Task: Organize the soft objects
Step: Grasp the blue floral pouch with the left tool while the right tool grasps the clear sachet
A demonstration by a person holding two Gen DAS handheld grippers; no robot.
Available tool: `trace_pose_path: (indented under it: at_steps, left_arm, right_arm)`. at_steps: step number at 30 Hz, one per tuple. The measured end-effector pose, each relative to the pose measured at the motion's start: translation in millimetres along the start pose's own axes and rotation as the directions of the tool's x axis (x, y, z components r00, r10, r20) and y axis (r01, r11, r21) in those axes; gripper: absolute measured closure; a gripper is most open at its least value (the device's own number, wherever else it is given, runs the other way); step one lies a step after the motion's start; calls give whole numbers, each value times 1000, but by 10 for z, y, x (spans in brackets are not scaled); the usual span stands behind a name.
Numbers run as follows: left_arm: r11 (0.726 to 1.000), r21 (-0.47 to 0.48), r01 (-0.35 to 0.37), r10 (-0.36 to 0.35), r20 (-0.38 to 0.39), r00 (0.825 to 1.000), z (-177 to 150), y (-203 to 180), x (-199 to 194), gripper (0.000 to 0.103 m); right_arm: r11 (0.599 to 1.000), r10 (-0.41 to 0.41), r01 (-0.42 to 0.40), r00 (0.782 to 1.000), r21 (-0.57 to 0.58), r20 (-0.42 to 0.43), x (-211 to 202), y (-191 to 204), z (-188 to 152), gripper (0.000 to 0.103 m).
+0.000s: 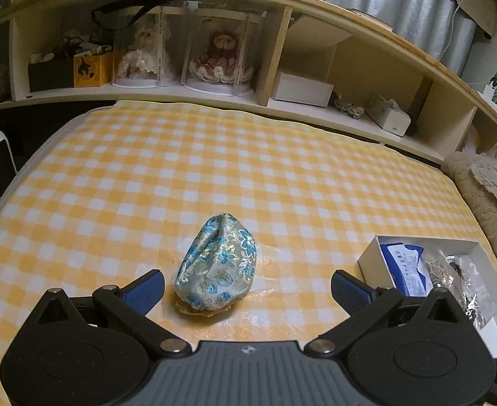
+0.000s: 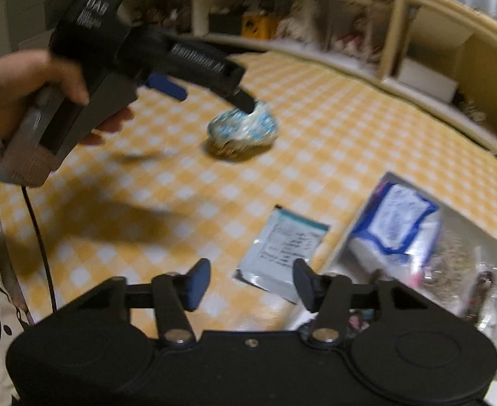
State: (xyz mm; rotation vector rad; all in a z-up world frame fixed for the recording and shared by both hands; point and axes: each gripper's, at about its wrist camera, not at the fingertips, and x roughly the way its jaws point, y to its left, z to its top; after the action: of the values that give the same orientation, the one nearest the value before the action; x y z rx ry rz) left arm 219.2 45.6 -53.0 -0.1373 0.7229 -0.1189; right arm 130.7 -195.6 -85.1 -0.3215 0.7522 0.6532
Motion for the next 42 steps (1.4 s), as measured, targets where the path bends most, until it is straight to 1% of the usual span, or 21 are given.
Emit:
trace_pose_path:
  at_steps: [2,6,7,8,11,14,18,20,23,24,26,28,29,31,32,33,35,38,40,42]
  left_arm:
    - [1000,11,-3,3,5,1000,-2,14,44,0]
    - [1000,26,-7,6,17,1000,0,70,151,0]
    - [999,31,-4,3,21,1000,7,80,173,0]
    - [999,44,-1,0,27,1000,12,86,203,0]
    - [995,100,-13,9,39,999,19,69,296,0]
    - [987,160,-30,22,47,999,2,31,404,1]
    - [986,167,-17,12,32,999,-10,57,521,2]
    - [986,164,-15,10,28,1000,1,87,572,7]
    - [987,156,-21,18,22,1000,35,145,649,9]
    - [988,152,-24,21,21,1000,47,166,669,10]
    - [990,139,-24,22,12,1000,64,200,719,14]
    - [991,134,-17,18,-6,1000,67,219,764,18]
    - [990,137,-13,16,-17,1000,61,217,787,20]
    - [989,148,-7,13,-40,999,42,205,831,22]
    - [989,151,-6,14,-56,998,34,198,850,26]
    - [989,150,-6,17,-74,997,27,191,870,29]
    - [990,141,-1,16,-106,994,12,179,900,35]
    - [991,134,-6,25,-136,990,-15,164,930,41]
    - [992,125,-11,29,-148,989,-23,162,934,44]
    - [994,111,-12,29,-151,988,-14,164,926,45]
  right_arm:
    - [1000,23,-23,999,-13,-28,128,36,19,58]
    - [997,51,-56,994,-48,-98,400,85,39,74]
    - [997,52,-59,993,-55,-109,453,90,38,76]
    - [996,50,-57,992,-62,-118,486,98,37,80]
    - [996,39,-48,991,-69,-130,583,92,54,86]
    - [997,35,-45,989,-68,-147,642,75,62,96]
    - [997,54,-62,988,-52,-143,600,73,53,102]
    - [995,93,-97,986,-17,-138,590,34,63,103]
    - [985,172,-170,978,22,-122,546,52,78,103]
    - [978,207,-204,971,32,-118,521,78,77,103]
    - [962,274,-271,955,39,-115,462,150,62,103]
    - [948,318,-314,941,48,-118,418,213,36,102]
    - [945,327,-322,938,62,-118,405,232,21,100]
    - [946,315,-303,943,117,-106,383,226,5,80]
    - [948,299,-284,950,145,-95,369,214,-3,57]
    - [951,275,-259,958,167,-82,353,205,3,41]
    - [958,212,-196,976,210,-55,324,193,30,37]
    - [954,135,-115,989,275,-55,398,169,88,28]
    - [954,87,-60,993,295,-79,479,168,106,27]
    - [955,53,-19,993,296,-109,579,199,114,27]
